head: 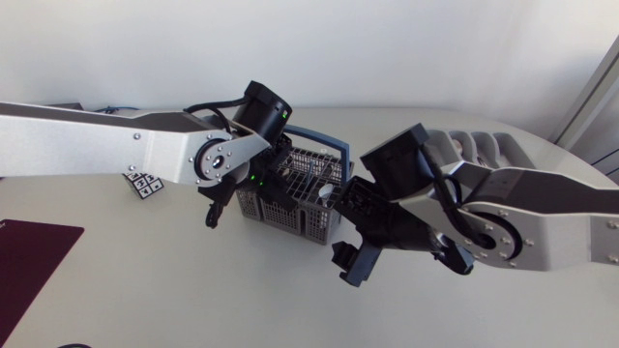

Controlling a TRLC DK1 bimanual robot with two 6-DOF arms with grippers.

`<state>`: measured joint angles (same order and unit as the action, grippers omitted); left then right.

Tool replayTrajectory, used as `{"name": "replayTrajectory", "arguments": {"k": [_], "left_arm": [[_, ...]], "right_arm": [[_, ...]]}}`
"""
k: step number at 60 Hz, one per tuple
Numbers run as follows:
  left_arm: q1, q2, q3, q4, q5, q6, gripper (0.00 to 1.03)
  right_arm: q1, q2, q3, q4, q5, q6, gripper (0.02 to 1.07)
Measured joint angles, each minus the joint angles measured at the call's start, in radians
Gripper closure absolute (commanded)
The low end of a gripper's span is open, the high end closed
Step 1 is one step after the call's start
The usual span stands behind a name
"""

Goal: Transfer all utensils from the basket to the drawer tray.

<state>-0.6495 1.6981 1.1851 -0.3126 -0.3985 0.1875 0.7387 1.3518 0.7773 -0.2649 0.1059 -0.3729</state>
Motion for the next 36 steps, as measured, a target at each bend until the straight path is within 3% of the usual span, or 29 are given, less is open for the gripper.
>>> {"name": "replayTrajectory", "arguments": {"k": [36], "left_arm": [[0.016, -0.003, 0.011, 0.023, 0.000, 0.000, 0.66]], "right_arm": [[0.000, 0.017, 0.000, 0.000, 0.000, 0.000, 0.12]]}}
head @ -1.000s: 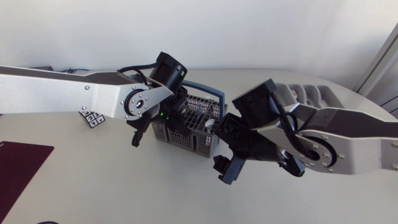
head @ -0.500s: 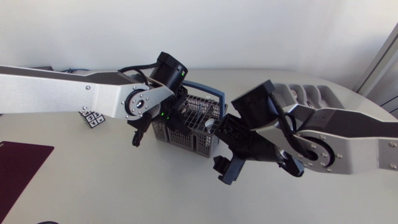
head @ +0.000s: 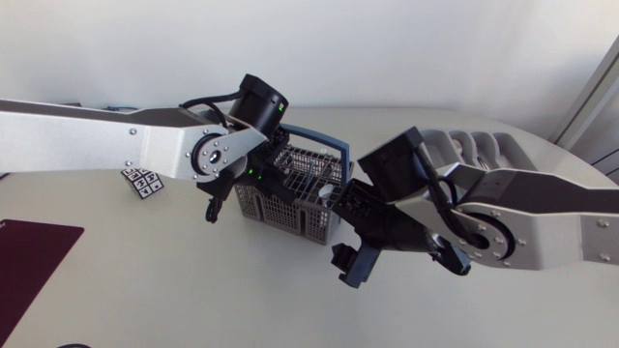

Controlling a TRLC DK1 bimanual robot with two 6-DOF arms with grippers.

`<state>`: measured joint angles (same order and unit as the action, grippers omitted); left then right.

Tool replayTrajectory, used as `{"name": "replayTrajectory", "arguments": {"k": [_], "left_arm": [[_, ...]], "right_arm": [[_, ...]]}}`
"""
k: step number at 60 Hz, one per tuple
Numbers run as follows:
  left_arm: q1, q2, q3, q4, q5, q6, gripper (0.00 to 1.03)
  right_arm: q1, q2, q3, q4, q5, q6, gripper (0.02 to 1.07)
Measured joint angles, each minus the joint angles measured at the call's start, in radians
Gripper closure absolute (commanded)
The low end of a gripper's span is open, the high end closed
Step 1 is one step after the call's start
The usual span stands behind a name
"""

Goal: Transfer all utensils from the basket to the drawer tray.

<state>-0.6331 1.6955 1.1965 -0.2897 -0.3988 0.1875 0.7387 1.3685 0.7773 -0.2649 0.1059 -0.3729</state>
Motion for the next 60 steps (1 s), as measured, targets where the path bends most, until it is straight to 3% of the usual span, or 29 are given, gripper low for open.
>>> {"name": "replayTrajectory", "arguments": {"k": [25, 60], "left_arm": [[0.007, 0.039, 0.013, 0.027, -0.019, 0.000, 0.66], [-0.031, 0.078, 0.014, 0.108, -0.136, 0.000, 0.80]], "right_arm": [[0.000, 0.006, 0.000, 0.003, 0.000, 0.004, 0.12], [0.000, 0.015, 0.000, 0.008, 0.000, 0.006, 0.12]]}}
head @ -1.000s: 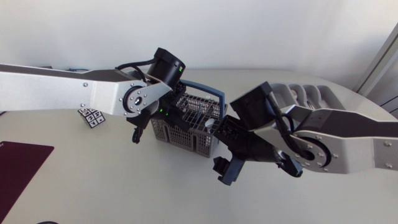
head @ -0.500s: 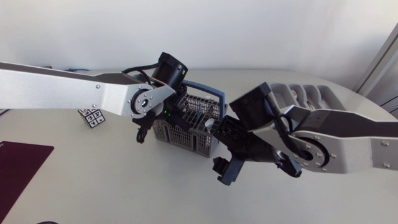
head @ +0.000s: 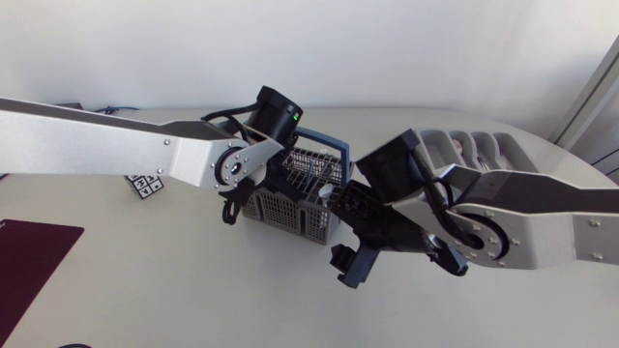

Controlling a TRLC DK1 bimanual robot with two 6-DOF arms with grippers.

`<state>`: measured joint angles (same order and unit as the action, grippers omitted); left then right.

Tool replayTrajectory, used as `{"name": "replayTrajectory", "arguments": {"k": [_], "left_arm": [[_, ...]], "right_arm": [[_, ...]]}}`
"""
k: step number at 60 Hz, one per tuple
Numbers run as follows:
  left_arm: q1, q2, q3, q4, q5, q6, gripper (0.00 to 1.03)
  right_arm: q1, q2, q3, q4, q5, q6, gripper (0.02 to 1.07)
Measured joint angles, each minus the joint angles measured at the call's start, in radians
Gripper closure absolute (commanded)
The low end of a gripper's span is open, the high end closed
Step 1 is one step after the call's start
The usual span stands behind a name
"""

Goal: Transfer all utensils from the basket to the drawer tray.

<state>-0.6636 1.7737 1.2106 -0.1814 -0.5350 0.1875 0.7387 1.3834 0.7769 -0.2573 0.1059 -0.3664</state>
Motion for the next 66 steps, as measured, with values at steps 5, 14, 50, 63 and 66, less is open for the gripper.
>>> {"name": "replayTrajectory", "arguments": {"k": [5, 14, 50, 63, 66], "left_arm": [[-0.003, 0.001, -0.002, 0.000, -0.008, 0.000, 0.80], [-0.008, 0.001, -0.008, 0.000, -0.028, 0.000, 0.81], [-0.010, 0.001, -0.031, 0.008, -0.082, 0.000, 0.96], [-0.013, 0.004, -0.032, 0.009, -0.104, 0.005, 1.00], [-0.013, 0.005, -0.033, 0.010, -0.109, 0.008, 1.00]], "right_arm": [[0.000, 0.000, 0.000, 0.000, 0.000, 0.000, 0.13], [0.000, 0.000, 0.000, 0.003, 0.000, 0.000, 0.12], [0.000, 0.000, -0.002, 0.008, 0.000, 0.000, 0.13], [0.000, 0.000, -0.002, 0.008, 0.000, 0.000, 0.12], [0.000, 0.000, -0.003, 0.008, 0.000, 0.000, 0.12]]}}
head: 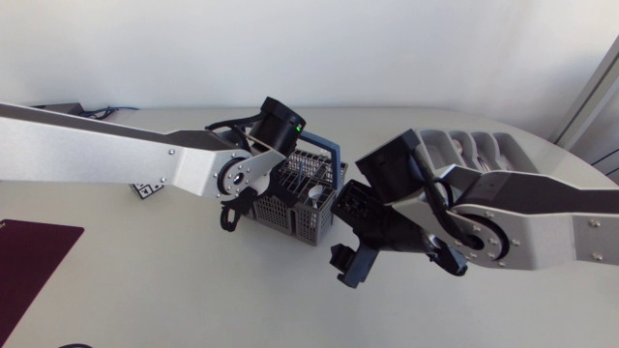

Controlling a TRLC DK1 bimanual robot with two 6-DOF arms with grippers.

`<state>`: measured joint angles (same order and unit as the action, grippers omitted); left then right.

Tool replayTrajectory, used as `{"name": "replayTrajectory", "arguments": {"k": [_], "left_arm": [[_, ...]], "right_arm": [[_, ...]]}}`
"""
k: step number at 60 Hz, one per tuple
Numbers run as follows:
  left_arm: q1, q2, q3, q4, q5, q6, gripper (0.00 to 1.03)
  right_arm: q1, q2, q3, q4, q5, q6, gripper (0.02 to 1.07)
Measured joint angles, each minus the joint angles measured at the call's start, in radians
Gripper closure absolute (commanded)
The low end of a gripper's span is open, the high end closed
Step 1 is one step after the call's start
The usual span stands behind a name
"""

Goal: Transfer all utensils from the basket to the drawer tray.

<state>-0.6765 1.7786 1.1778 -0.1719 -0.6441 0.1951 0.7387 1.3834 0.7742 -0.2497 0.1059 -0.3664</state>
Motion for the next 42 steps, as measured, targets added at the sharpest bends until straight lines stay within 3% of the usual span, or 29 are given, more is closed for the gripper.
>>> {"name": "replayTrajectory", "arguments": {"k": [42], "left_arm": [[-0.042, -0.004, -0.060, 0.076, -0.080, 0.015, 1.00]], "right_arm": [[0.000, 0.012, -0.002, 0.008, 0.000, 0.000, 0.12]]}}
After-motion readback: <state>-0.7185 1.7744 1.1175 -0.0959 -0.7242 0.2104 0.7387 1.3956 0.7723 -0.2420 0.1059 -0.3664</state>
